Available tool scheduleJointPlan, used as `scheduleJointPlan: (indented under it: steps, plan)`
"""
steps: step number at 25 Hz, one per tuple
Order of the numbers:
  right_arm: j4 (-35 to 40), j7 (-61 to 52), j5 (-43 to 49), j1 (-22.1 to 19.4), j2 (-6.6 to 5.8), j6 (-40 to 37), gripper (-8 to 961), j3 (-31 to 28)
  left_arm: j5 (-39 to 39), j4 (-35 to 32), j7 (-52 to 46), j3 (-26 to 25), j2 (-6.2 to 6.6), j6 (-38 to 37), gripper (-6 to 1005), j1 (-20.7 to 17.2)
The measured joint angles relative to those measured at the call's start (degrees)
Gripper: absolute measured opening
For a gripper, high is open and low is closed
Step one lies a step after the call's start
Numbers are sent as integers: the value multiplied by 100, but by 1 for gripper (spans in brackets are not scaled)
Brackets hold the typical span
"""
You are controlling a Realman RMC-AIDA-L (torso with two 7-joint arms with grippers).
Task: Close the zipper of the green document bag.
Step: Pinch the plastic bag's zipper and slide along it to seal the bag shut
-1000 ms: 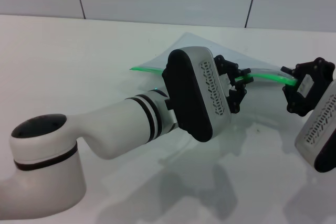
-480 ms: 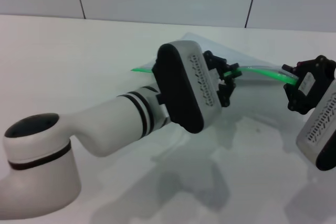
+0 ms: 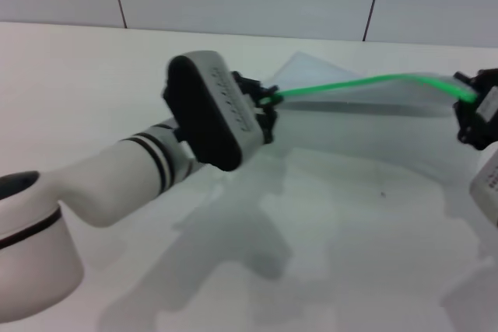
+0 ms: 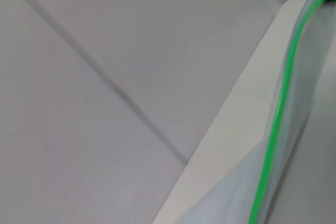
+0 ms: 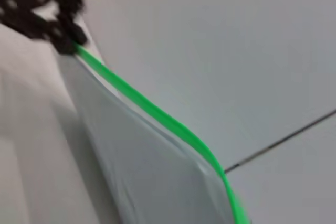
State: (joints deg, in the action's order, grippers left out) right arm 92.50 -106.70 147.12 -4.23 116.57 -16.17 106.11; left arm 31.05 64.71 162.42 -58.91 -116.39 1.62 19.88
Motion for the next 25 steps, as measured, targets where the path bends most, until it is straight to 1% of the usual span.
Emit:
scheduleJointPlan:
  steps: [6,9,13,19,22,24,25]
  plan:
    - [-60,-74,1,-71,3,213,54,-192,-3,-167,-5,-389,2,-4,62,-193]
    - [-75,-111,-3,-90,4,253,55,-253,-8,-174,-11,-449,3,1,59,-244]
    - [-257,-125,-4,-95,-2,626,56,-182,-14,-164,-13,-460,7,-6,55,-250]
    - [-512,-115,0,-256,6,1614,58,198,-42,-49,-50,-458,3,143,55,-308]
    - [-676,-155,-139,-327,28,2378,59,426,-253,-11,-98,-541,3,315,62,-321]
    - [-931,-159,-443,-324,30,3152,142,588,-414,-11,-103,-626,7,637,137,-360]
    - [-1074,-169,-715,-311,26,3697,183,706,-462,-18,-104,-687,6,809,175,-400]
